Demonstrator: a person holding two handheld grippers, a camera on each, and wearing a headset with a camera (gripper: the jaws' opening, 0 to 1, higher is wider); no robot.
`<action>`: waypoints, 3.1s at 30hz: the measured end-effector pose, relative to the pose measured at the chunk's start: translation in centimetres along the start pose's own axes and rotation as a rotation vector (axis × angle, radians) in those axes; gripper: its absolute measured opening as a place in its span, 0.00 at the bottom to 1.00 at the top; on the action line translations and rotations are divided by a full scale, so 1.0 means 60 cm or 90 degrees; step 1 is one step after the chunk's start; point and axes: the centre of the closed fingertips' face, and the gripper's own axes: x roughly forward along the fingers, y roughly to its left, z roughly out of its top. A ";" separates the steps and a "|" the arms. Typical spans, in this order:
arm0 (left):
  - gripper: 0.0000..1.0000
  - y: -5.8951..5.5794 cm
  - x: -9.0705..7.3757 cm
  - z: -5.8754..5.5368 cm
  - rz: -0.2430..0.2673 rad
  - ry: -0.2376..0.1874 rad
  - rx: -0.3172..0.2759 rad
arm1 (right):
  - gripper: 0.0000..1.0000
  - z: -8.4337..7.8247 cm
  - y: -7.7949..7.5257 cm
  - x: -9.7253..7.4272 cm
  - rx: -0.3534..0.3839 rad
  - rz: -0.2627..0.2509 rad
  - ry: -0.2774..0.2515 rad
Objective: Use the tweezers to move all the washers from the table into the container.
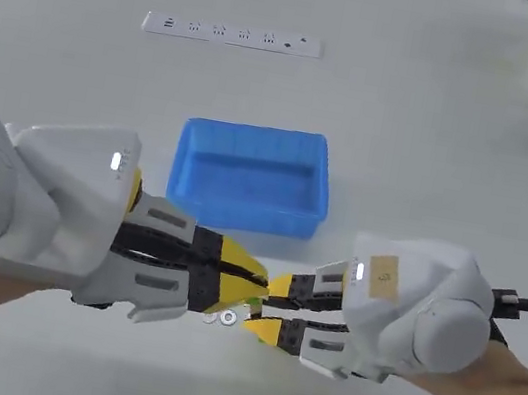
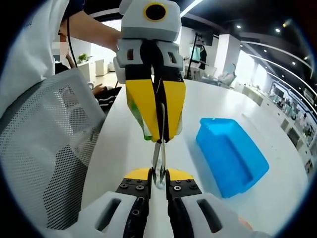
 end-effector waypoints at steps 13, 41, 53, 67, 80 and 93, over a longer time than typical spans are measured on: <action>0.05 0.004 0.007 -0.007 -0.002 0.003 -0.007 | 0.12 -0.011 -0.003 0.008 0.019 0.004 0.009; 0.05 0.007 0.006 -0.003 0.010 0.007 0.001 | 0.12 -0.018 -0.004 0.021 0.031 0.013 0.019; 0.05 0.007 0.010 -0.013 0.006 0.020 0.003 | 0.12 -0.022 -0.002 0.025 0.036 0.017 0.024; 0.05 0.003 0.008 -0.015 -0.013 0.025 -0.005 | 0.11 -0.025 0.002 0.023 0.028 0.041 0.027; 0.05 0.003 0.004 -0.013 -0.012 0.034 -0.009 | 0.10 -0.023 0.003 0.021 0.027 0.045 0.041; 0.05 0.027 -0.032 0.073 -0.002 0.009 0.074 | 0.10 0.051 -0.041 -0.025 0.011 -0.008 -0.009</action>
